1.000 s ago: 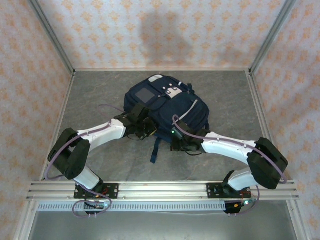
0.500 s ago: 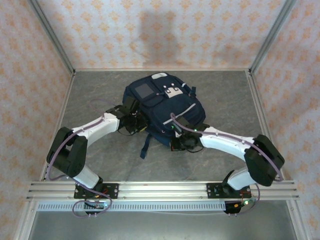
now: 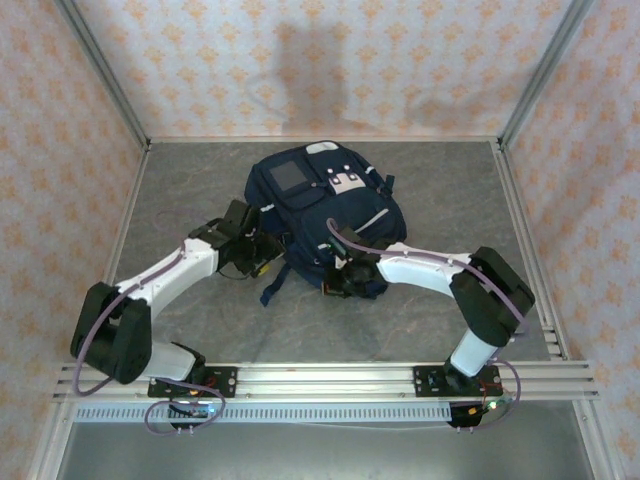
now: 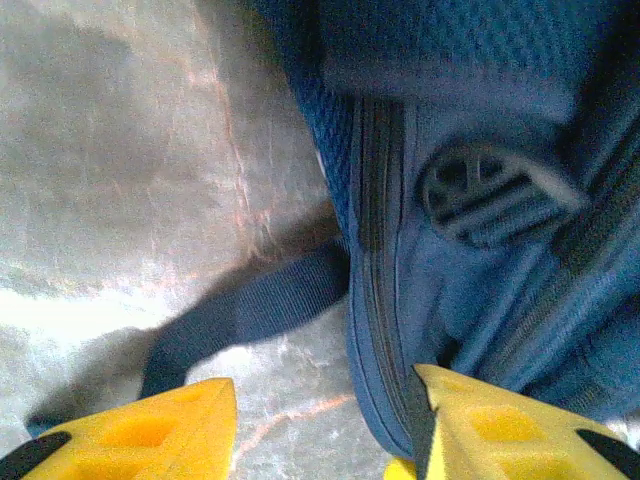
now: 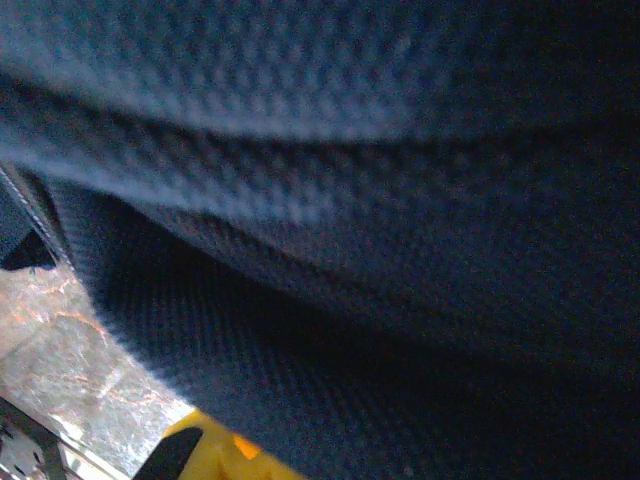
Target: Pack the student bag
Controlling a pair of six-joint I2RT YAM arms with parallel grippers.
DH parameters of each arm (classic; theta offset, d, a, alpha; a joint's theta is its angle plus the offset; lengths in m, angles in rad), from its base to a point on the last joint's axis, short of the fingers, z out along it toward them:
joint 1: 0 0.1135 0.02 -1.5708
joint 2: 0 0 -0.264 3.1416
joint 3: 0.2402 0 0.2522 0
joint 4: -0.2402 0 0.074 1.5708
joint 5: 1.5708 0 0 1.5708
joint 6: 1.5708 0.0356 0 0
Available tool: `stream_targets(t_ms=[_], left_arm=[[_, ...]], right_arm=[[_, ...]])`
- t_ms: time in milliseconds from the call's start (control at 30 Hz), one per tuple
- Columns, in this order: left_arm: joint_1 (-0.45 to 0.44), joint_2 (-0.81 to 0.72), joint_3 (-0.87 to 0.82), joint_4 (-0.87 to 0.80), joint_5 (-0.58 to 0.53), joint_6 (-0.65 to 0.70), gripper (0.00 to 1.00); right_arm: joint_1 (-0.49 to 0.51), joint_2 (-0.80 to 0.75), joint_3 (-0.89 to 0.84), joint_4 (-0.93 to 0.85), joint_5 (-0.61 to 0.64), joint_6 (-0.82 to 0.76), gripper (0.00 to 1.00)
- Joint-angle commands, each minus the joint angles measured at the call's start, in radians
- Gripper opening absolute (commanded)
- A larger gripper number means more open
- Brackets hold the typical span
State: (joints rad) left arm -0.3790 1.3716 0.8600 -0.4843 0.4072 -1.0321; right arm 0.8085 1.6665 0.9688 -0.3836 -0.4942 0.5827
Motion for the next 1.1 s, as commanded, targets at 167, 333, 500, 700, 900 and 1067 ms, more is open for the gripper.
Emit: stream_targets(t_ms=[167, 333, 500, 700, 900, 1067], left_arm=[[-0.118, 0.078, -0.020, 0.111, 0.004, -0.143, 0.50], [-0.123, 0.156, 0.003, 0.149, -0.008, -0.149, 0.50], [-0.124, 0.236, 0.088, 0.115, -0.030, -0.099, 0.48], [-0.120, 0.275, 0.139, 0.062, -0.097, -0.023, 0.11], [-0.092, 0.248, 0.122, 0.033, -0.120, 0.007, 0.00], [-0.039, 0.206, 0.099, 0.011, -0.121, 0.039, 0.00]], right_arm=[[-0.008, 0.036, 0.000, 0.058, 0.011, 0.064, 0.00], [-0.008, 0.019, -0.001, 0.052, 0.020, 0.063, 0.00], [-0.008, -0.006, 0.001, -0.007, 0.032, 0.034, 0.00], [-0.011, -0.050, 0.005, -0.138, 0.068, -0.042, 0.00], [-0.018, -0.081, 0.005, -0.228, 0.077, -0.098, 0.00], [-0.037, -0.098, 0.004, -0.267, 0.059, -0.138, 0.00]])
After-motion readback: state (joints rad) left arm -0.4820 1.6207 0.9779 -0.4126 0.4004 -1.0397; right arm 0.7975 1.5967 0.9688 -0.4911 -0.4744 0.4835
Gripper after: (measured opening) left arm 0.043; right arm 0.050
